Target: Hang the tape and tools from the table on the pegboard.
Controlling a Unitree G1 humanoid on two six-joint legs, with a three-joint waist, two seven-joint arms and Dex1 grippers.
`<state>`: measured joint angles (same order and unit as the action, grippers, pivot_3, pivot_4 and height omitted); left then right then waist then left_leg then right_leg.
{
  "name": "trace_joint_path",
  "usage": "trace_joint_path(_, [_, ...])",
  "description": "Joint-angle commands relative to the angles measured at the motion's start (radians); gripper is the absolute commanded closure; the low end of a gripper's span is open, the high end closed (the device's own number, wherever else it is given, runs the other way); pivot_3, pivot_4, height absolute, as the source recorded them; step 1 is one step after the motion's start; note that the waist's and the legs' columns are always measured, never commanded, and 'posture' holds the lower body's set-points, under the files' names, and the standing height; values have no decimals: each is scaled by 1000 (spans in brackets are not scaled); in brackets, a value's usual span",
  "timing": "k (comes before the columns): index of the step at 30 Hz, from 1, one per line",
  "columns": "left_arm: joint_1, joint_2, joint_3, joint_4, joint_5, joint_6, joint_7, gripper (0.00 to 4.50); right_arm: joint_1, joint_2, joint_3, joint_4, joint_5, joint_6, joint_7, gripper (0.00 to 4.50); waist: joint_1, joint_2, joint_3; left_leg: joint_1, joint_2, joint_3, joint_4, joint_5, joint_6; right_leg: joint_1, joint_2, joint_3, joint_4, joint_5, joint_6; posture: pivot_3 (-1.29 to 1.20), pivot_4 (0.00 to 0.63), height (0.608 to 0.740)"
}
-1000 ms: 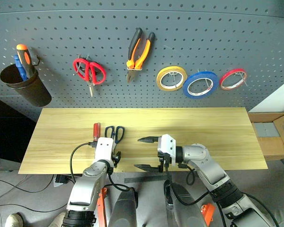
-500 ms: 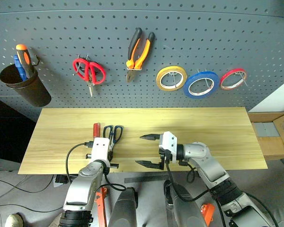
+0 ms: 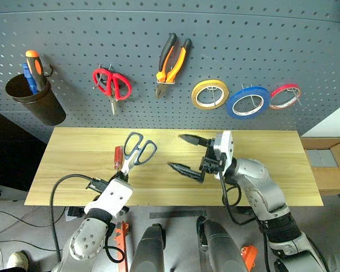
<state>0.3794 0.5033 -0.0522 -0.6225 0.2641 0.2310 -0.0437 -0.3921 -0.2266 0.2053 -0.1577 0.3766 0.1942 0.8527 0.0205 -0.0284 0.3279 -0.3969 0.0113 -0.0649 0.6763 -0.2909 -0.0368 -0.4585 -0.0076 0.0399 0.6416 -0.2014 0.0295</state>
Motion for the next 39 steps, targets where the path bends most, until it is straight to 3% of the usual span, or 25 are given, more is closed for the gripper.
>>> trace_joint_path(1, [-24, -24, 94, -65, 83, -129, 86, 4052, -42, 41, -25, -48, 26, -2, -51, 0, 5, 0, -5, 0, 0, 0, 0, 0, 0, 0, 0, -1, 0, 0, 0, 195, 211, 740])
trace_joint_path(7, [-239, -67, 215, 63, 48, -129, 110, 4052, -126, 108, -29, 34, -6, -58, -89, 0, 12, -2, -34, 0, 0, 3, 1, 2, -2, 0, 1, -7, 2, 3, -5, 193, 183, 740])
trace_joint_path(15, [-435, -87, 202, 219, -14, -112, 32, 4052, -165, 120, -34, 83, -25, -100, -101, 0, 12, -8, -52, 1, -1, 3, 1, 3, -3, 2, 2, -8, 3, 5, -5, 168, 178, 740])
trace_joint_path(28, [-485, -125, 158, 295, -54, -81, -51, 4052, -144, 110, -34, 54, -40, -93, -127, 0, 11, -8, -68, 3, -1, 3, 1, 4, -4, 3, 2, -8, 5, 7, -7, 136, 181, 740])
trace_joint_path(39, [-438, -158, 213, 199, -38, -125, 6, 4052, -131, 103, -20, 41, -45, -101, -131, 0, 8, -8, -79, 6, -1, 5, 2, 4, -4, 5, 3, -7, 6, 8, -8, 142, 171, 740])
